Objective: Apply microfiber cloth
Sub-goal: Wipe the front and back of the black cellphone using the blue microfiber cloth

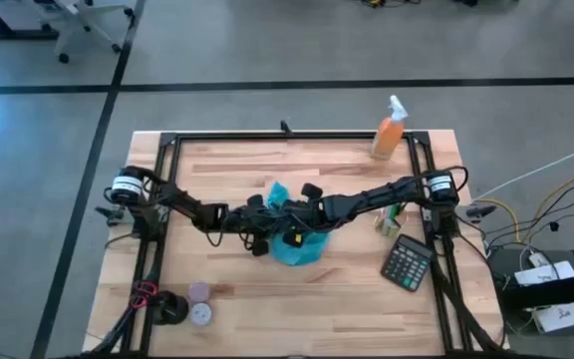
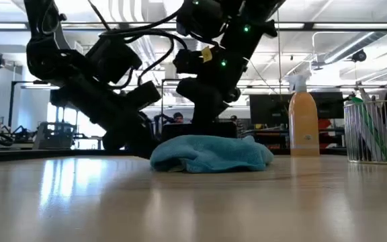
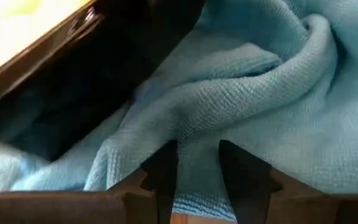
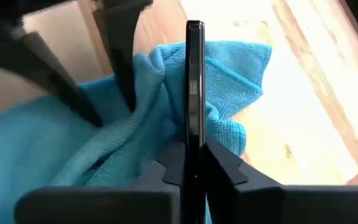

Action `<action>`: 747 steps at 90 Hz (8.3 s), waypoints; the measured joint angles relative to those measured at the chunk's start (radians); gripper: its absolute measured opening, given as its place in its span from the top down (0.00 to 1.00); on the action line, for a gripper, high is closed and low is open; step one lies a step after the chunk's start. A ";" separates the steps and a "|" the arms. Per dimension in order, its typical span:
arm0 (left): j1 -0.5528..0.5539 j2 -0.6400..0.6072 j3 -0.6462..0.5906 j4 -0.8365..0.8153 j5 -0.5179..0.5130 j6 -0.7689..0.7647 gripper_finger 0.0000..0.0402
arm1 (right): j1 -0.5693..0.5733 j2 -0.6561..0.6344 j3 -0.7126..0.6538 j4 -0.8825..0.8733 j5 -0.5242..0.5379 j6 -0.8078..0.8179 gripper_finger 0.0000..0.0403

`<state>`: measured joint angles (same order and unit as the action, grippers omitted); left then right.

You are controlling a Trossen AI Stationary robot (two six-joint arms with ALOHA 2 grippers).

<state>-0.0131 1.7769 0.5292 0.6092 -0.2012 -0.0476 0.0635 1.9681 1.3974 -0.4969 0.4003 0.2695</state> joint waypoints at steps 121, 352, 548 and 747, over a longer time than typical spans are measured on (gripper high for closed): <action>-0.017 -0.044 -0.069 0.055 0.019 0.123 0.53 | -0.184 -0.077 -0.187 0.242 -0.642 -0.291 0.58; -0.118 -0.110 -0.060 -0.047 -0.018 -0.034 0.70 | -0.079 0.068 -0.177 0.495 -0.706 -0.428 1.00; -0.233 -0.261 -0.059 -0.109 -0.007 -0.052 0.79 | -0.094 0.141 -0.285 0.824 -0.856 -0.226 1.00; -0.064 0.043 0.089 -0.065 -0.108 -0.065 0.81 | -0.073 -0.174 -0.684 1.051 -0.882 -0.149 1.00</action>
<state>-0.0772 1.8198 0.6186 0.5446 -0.3087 -0.1123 -0.0094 1.7946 0.7135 0.5544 -0.4819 0.1206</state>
